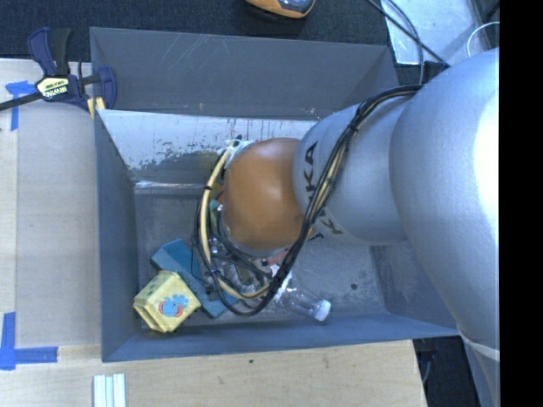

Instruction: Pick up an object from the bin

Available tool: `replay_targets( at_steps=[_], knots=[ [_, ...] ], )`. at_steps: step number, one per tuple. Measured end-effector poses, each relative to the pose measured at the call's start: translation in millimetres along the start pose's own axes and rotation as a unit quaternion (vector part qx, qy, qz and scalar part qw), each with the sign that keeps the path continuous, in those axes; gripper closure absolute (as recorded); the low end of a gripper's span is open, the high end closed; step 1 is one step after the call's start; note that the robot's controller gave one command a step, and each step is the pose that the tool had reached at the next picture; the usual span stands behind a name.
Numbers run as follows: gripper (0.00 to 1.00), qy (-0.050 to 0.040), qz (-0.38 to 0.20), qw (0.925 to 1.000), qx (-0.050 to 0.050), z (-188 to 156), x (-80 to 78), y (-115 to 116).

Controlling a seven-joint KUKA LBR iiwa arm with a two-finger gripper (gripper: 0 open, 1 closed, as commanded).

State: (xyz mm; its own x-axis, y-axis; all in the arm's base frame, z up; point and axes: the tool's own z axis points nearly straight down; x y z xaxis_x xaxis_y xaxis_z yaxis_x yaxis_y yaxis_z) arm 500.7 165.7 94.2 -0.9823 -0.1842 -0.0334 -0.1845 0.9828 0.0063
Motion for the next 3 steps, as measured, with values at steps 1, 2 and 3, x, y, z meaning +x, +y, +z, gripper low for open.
replay_targets(
  at_steps=[1,2,3],
  knots=[
    [1.0,-0.001,0.003,1.0,0.0,-26.5,-0.8,-0.8],
    [1.0,-0.0031,-0.142,0.9899,0.001,-60.5,-4.9,-17.1],
    [1.0,-0.0004,-0.039,0.9992,0.0,-33.9,3.0,-21.7]
  ],
)
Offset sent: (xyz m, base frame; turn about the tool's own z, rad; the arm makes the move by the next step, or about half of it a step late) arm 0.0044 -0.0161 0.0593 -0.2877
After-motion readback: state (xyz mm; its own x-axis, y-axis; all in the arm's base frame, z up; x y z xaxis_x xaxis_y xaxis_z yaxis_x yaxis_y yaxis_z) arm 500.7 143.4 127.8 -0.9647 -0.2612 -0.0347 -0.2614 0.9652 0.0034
